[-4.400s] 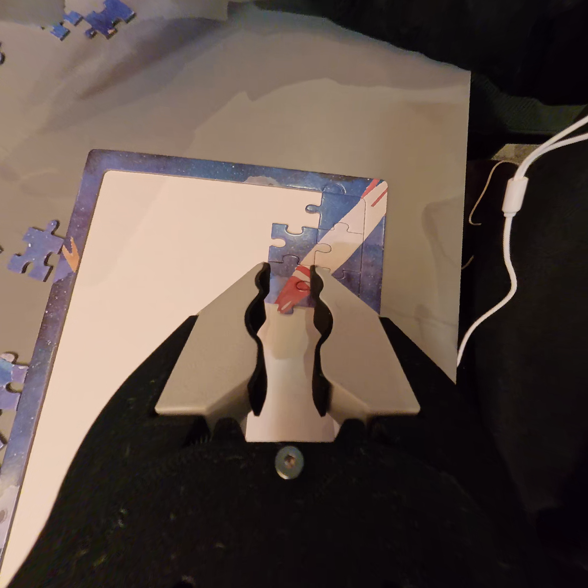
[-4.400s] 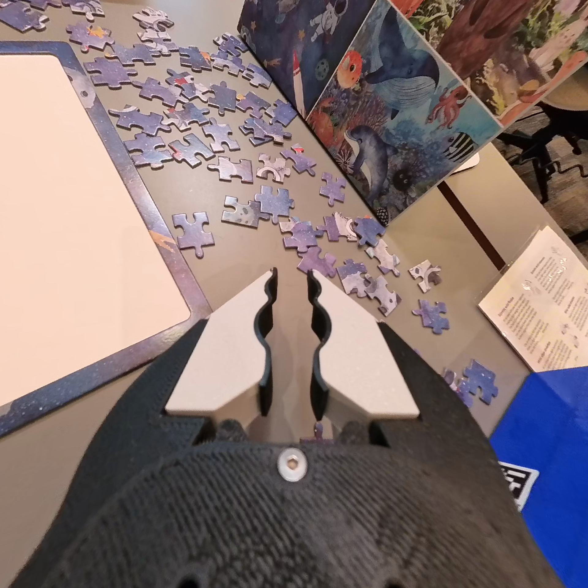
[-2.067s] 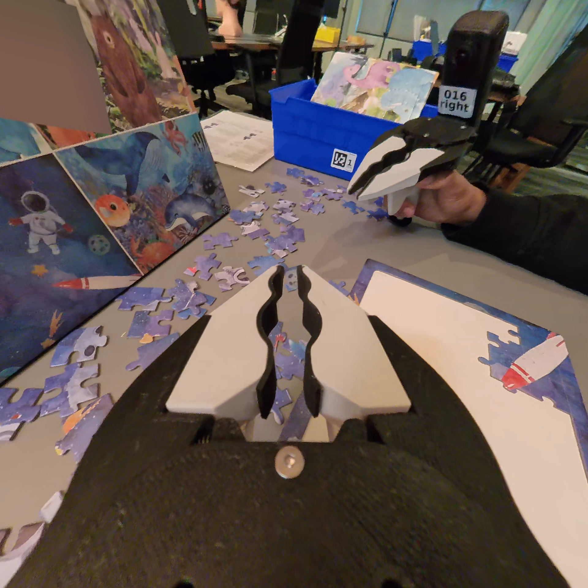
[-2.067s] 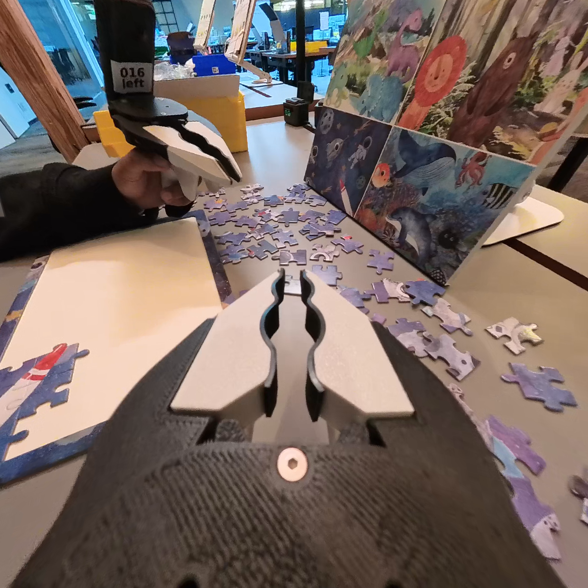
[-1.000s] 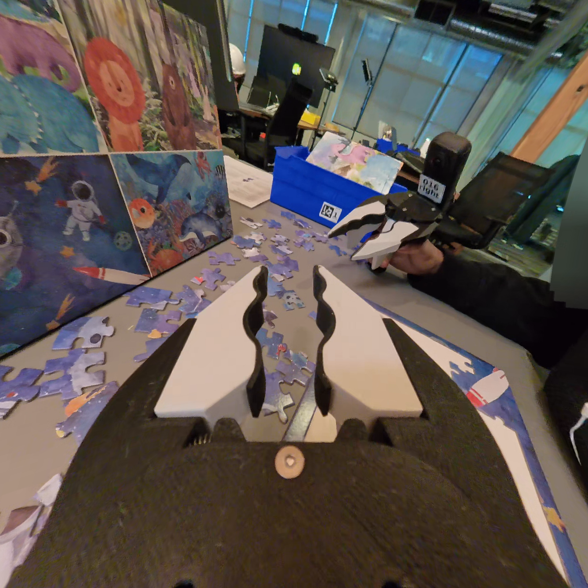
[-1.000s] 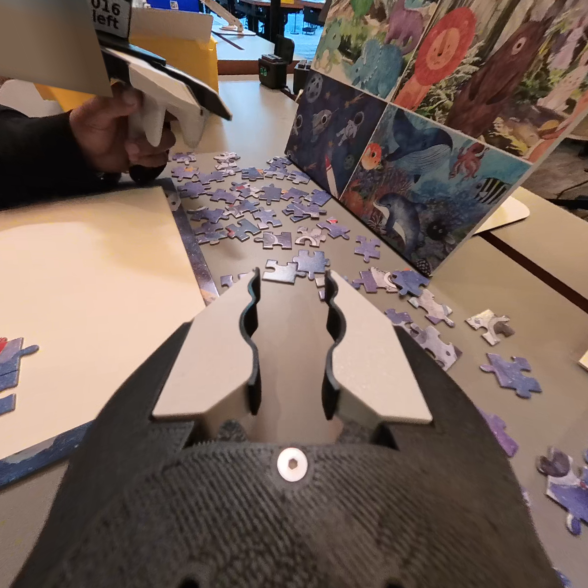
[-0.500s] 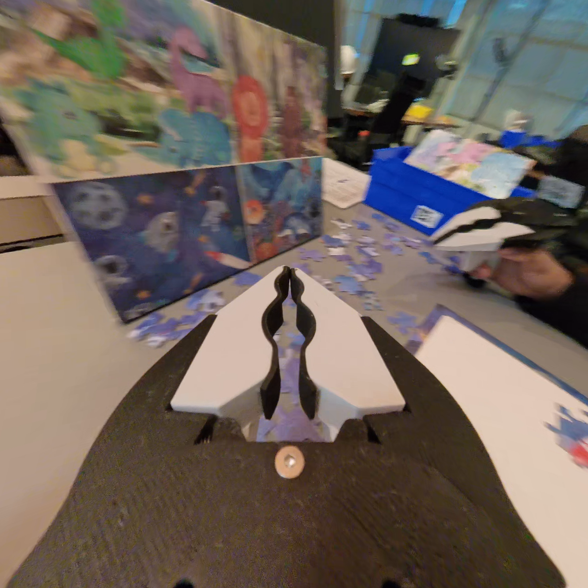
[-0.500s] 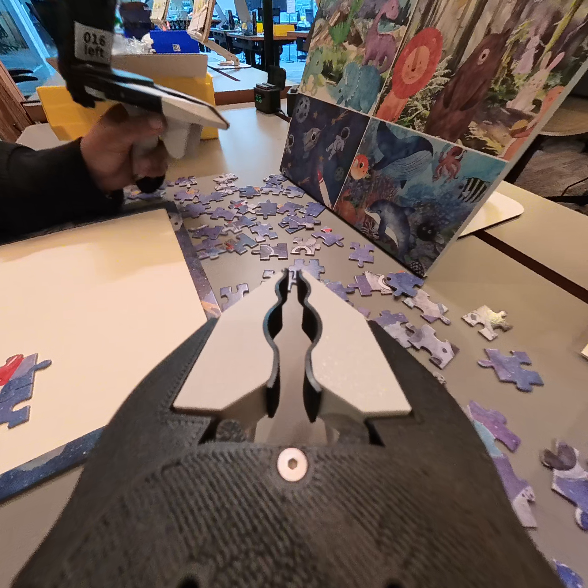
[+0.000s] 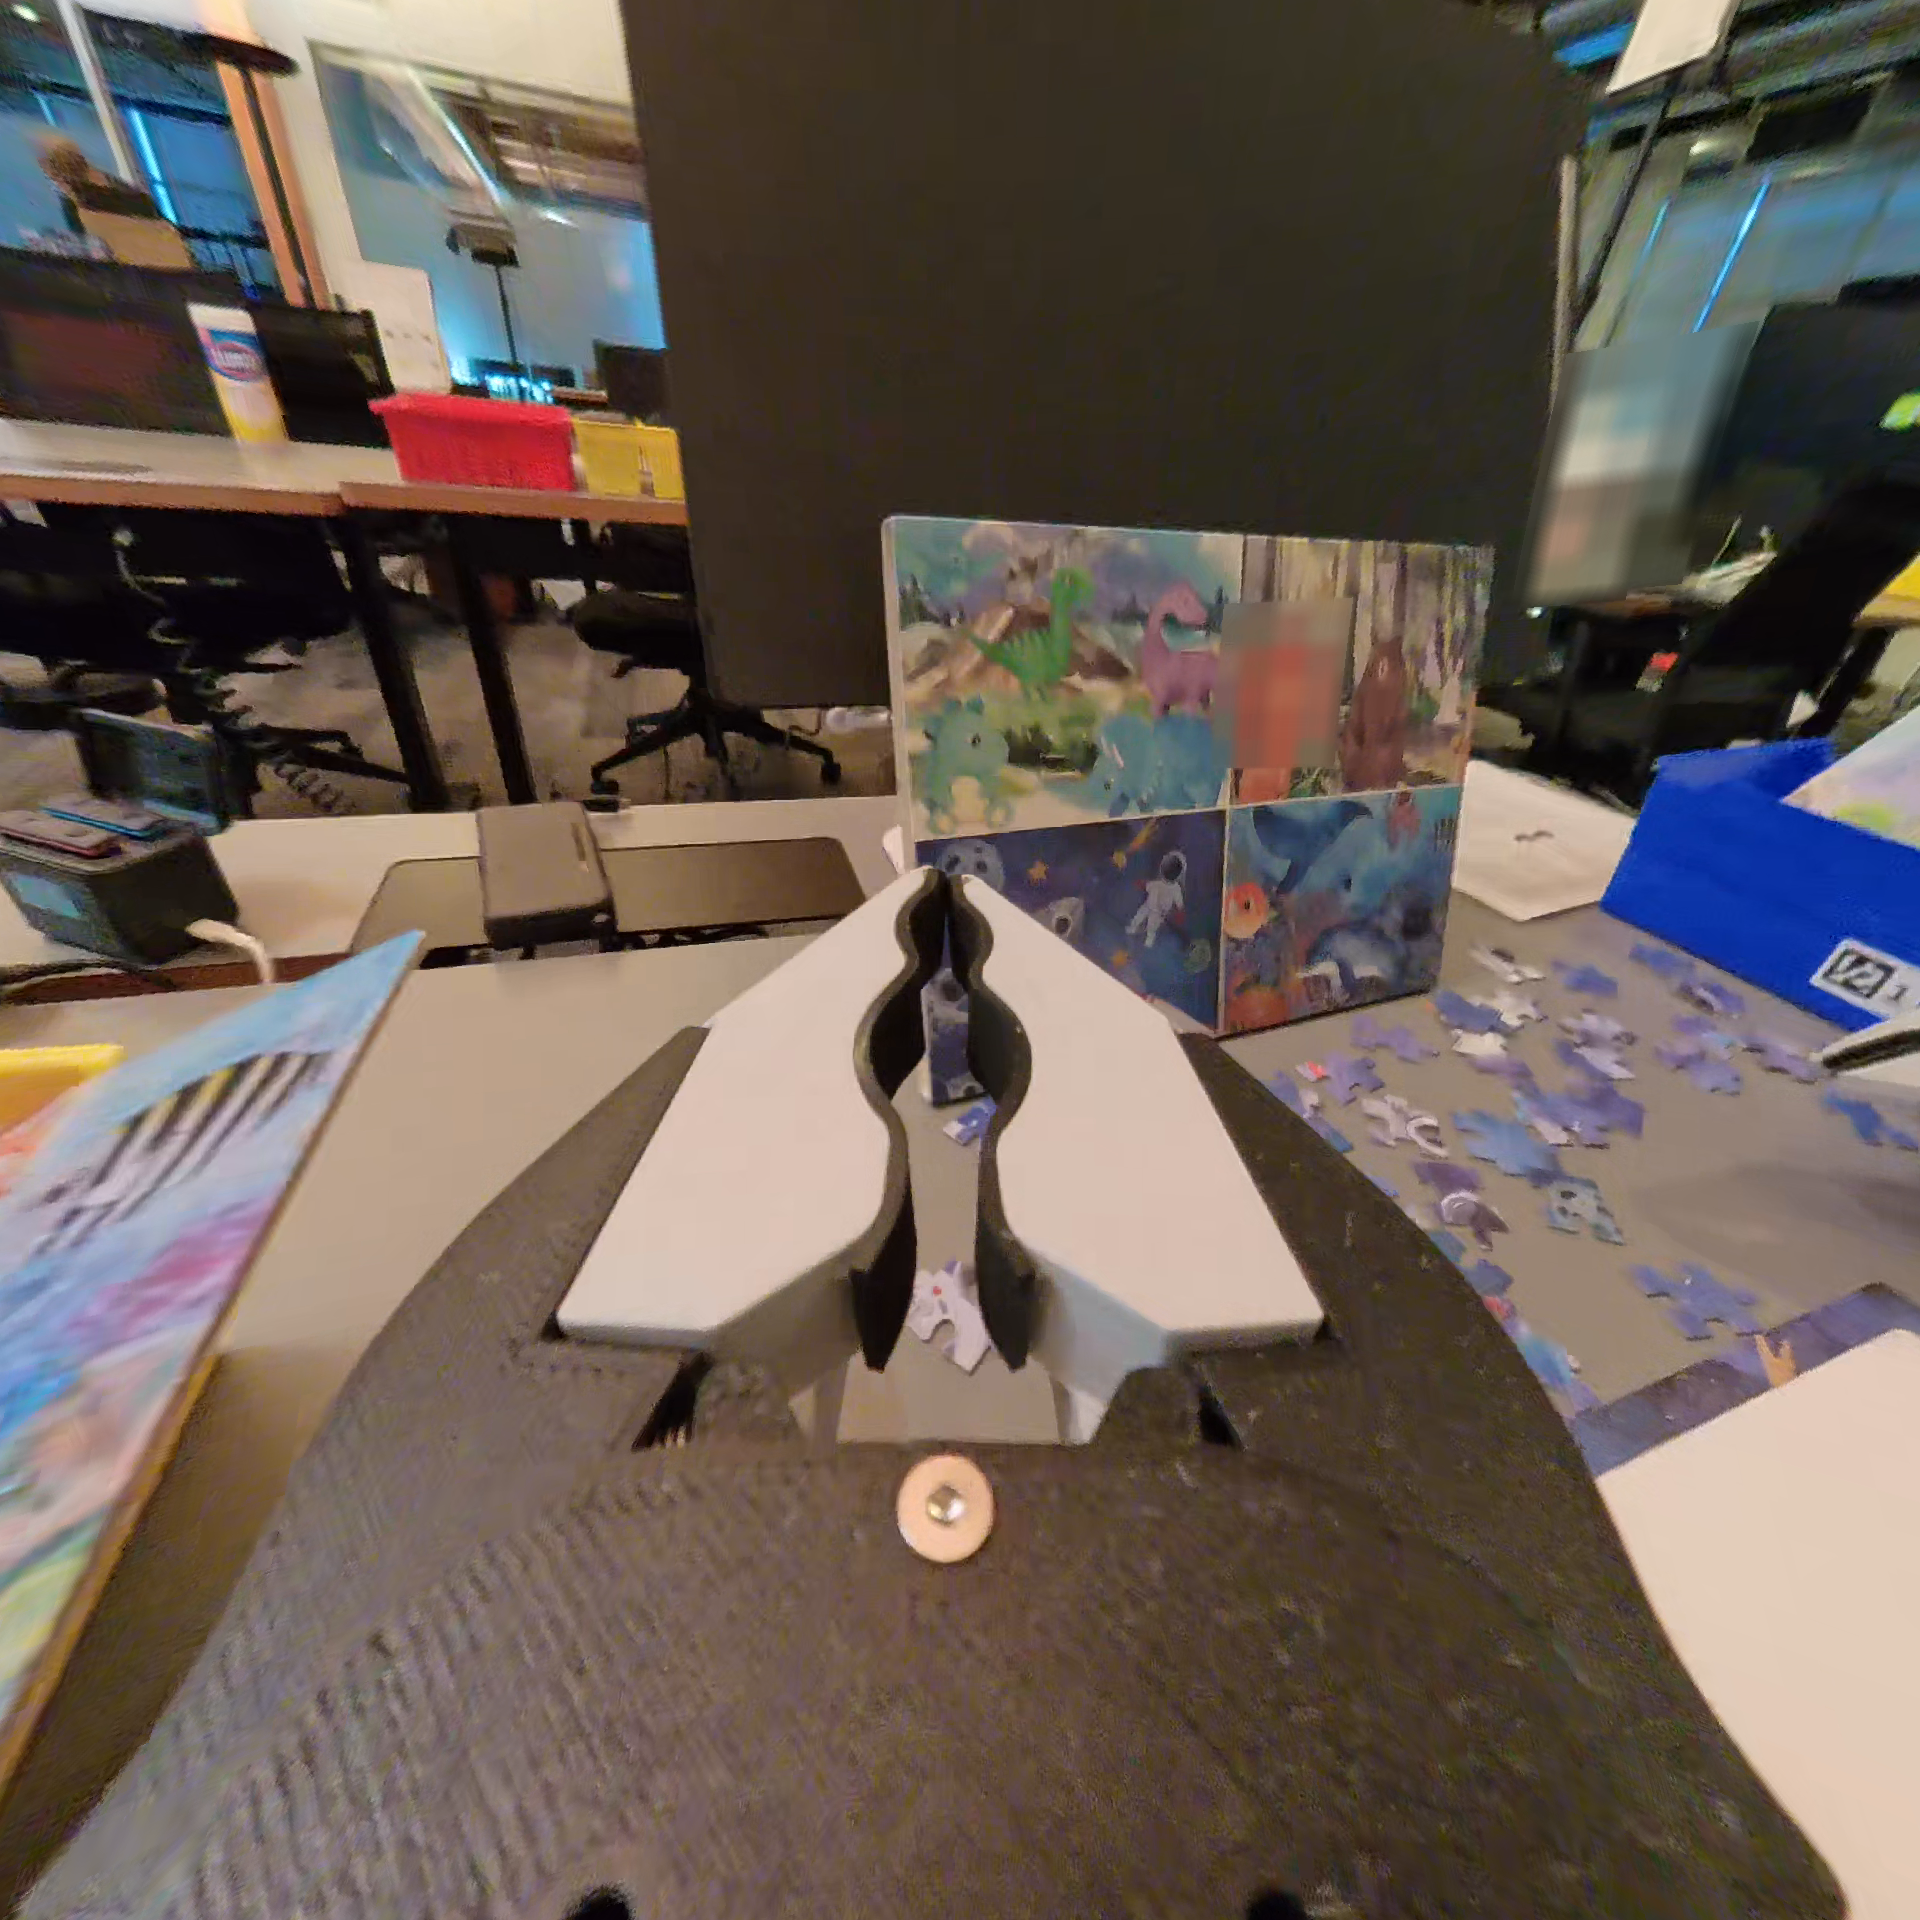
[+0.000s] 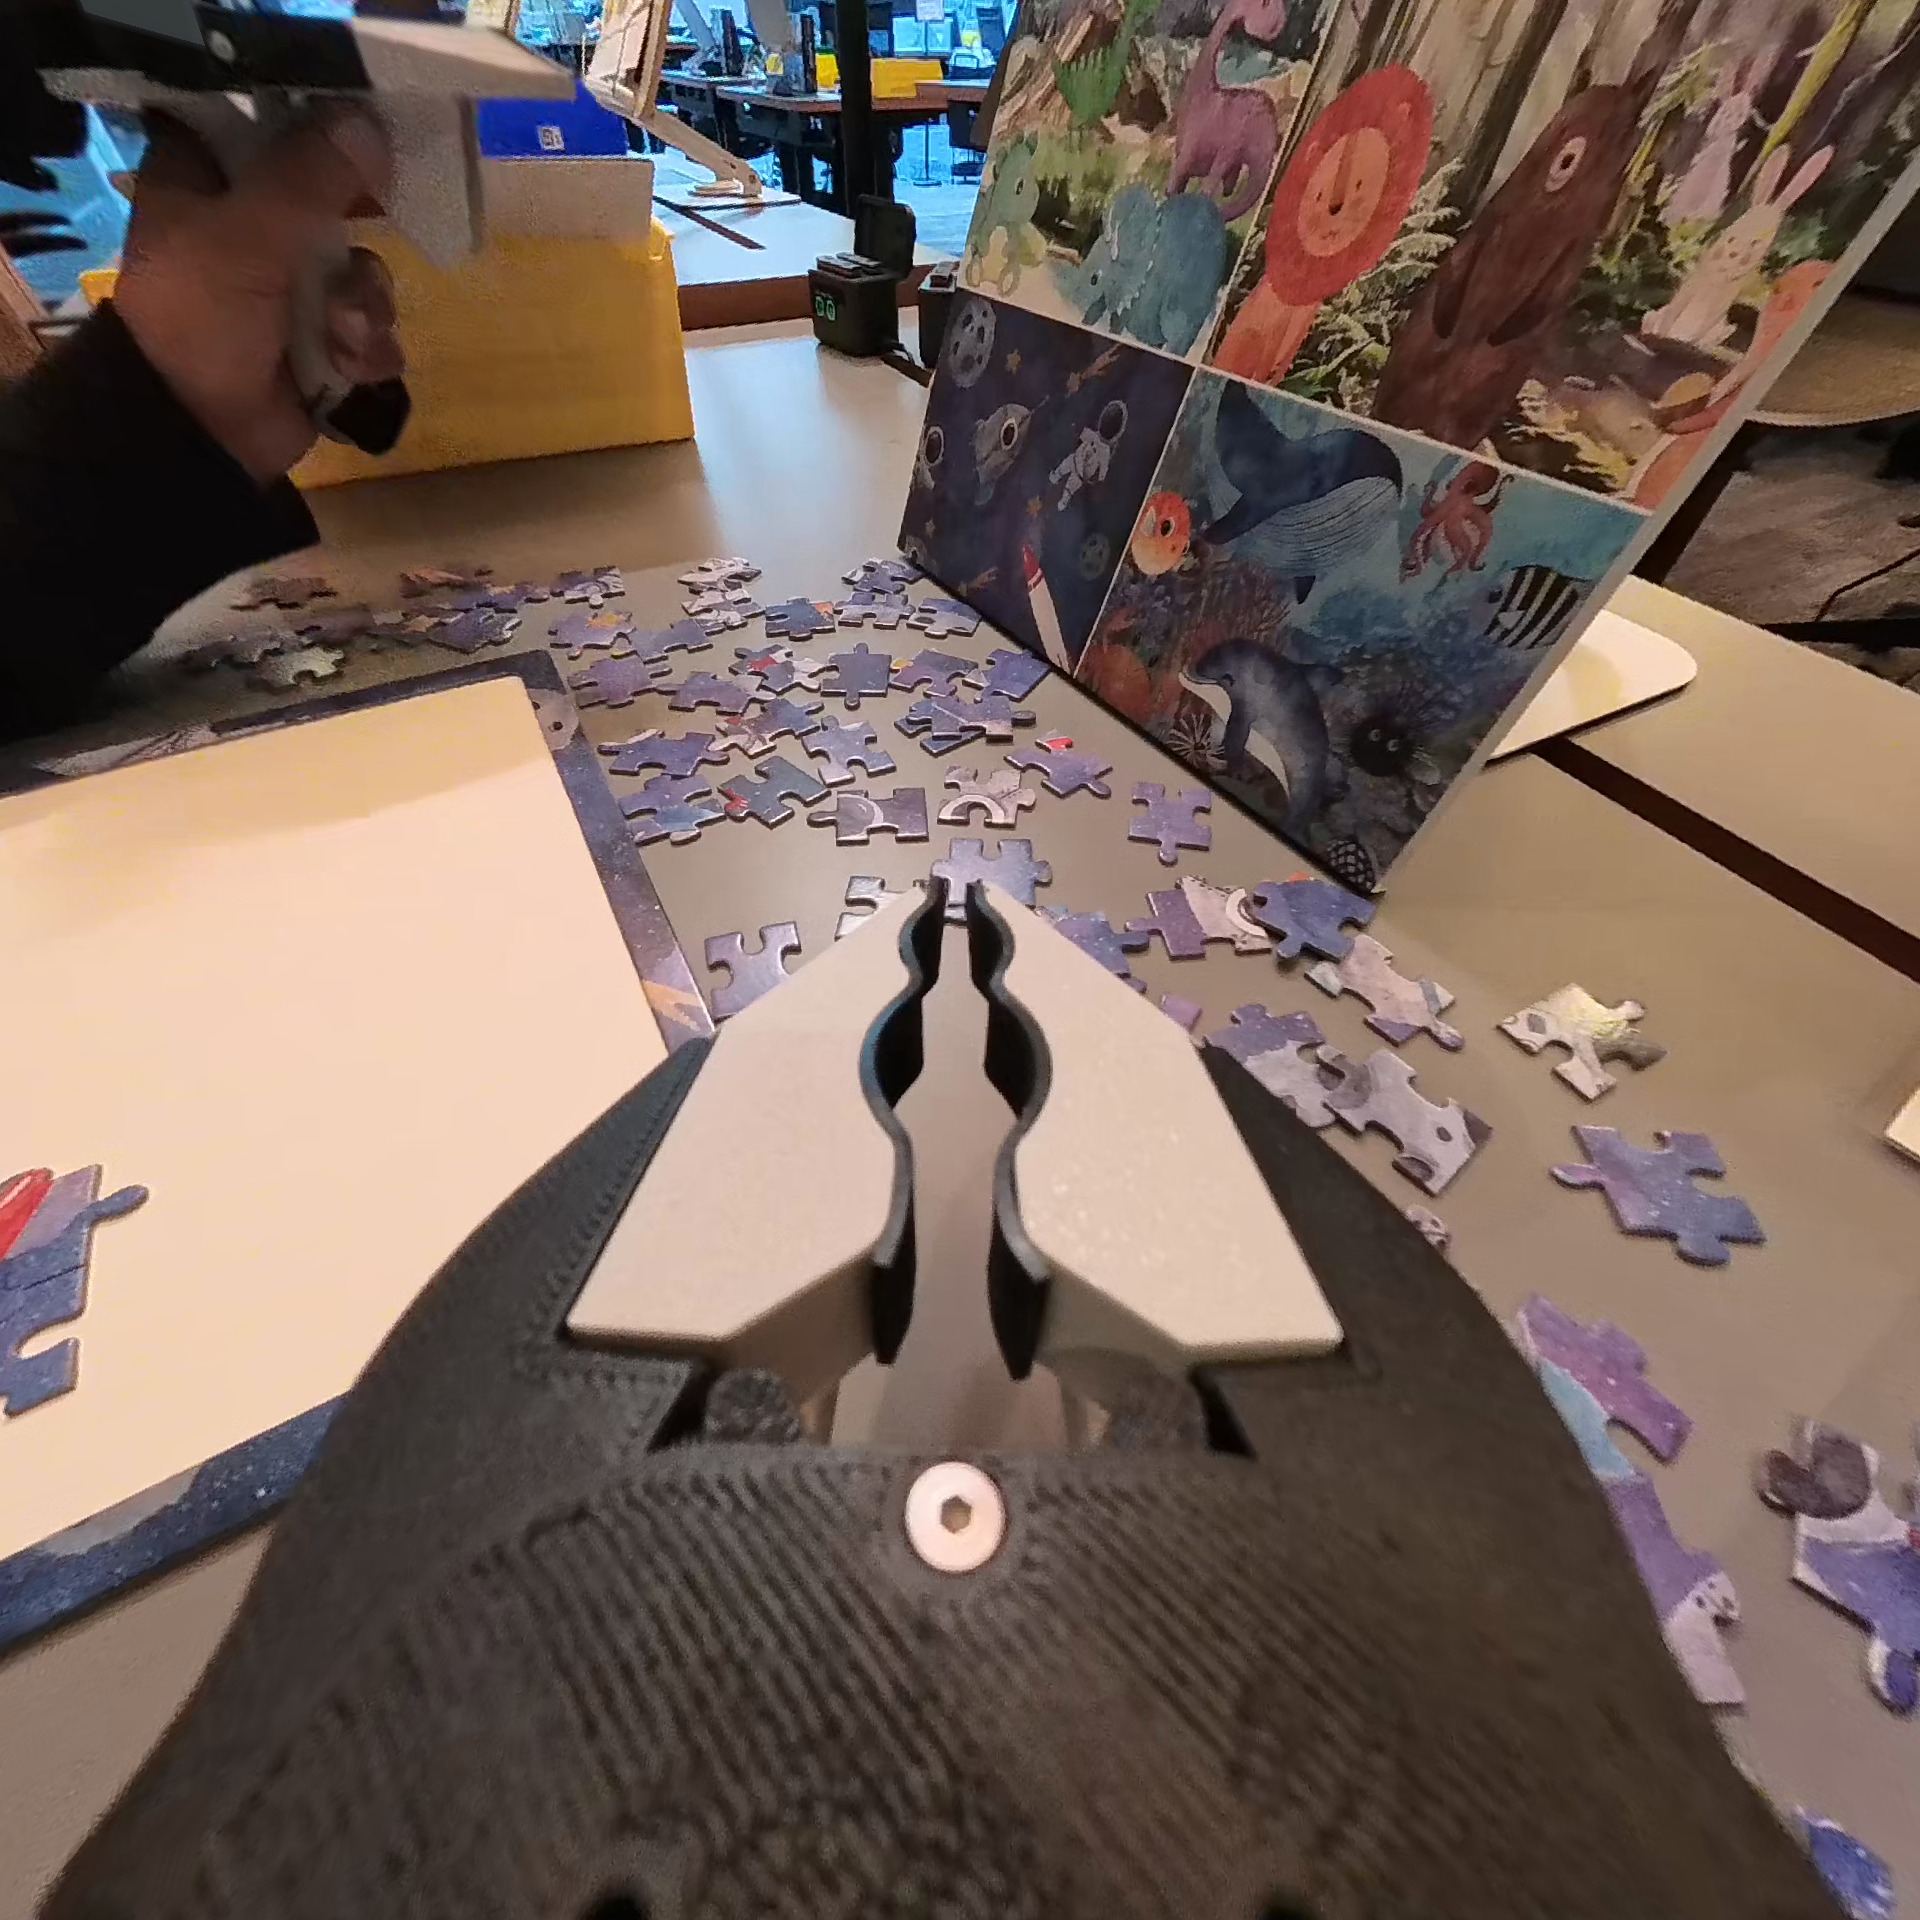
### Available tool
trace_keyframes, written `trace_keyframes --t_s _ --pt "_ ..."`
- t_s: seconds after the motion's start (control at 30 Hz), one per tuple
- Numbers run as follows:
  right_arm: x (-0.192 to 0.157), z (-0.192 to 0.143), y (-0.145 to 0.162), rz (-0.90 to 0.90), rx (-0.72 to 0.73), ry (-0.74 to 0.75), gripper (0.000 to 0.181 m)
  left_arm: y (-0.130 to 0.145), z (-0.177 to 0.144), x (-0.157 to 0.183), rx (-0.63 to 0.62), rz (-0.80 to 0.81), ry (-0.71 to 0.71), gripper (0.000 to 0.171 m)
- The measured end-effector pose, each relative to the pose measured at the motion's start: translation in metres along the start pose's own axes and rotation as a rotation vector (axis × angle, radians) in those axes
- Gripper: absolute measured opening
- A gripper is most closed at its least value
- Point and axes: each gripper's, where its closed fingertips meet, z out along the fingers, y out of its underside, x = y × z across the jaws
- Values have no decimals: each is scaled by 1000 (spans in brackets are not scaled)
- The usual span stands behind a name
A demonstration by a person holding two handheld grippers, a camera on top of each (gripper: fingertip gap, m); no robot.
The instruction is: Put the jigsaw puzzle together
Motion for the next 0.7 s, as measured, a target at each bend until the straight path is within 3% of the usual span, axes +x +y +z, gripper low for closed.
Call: trace_keyframes --t_s 0.13,0.4,0.7 --pt "0 1 1 -5 -6 2 2 20 5 -4 -94 44 -2 0" --pt "-1 2 2 -14 -18 6 3 13 0 -6 -37 -35 37 0" --pt "1 1 1 7 -10 4 3 21 9 24 -66 -30 149 0"
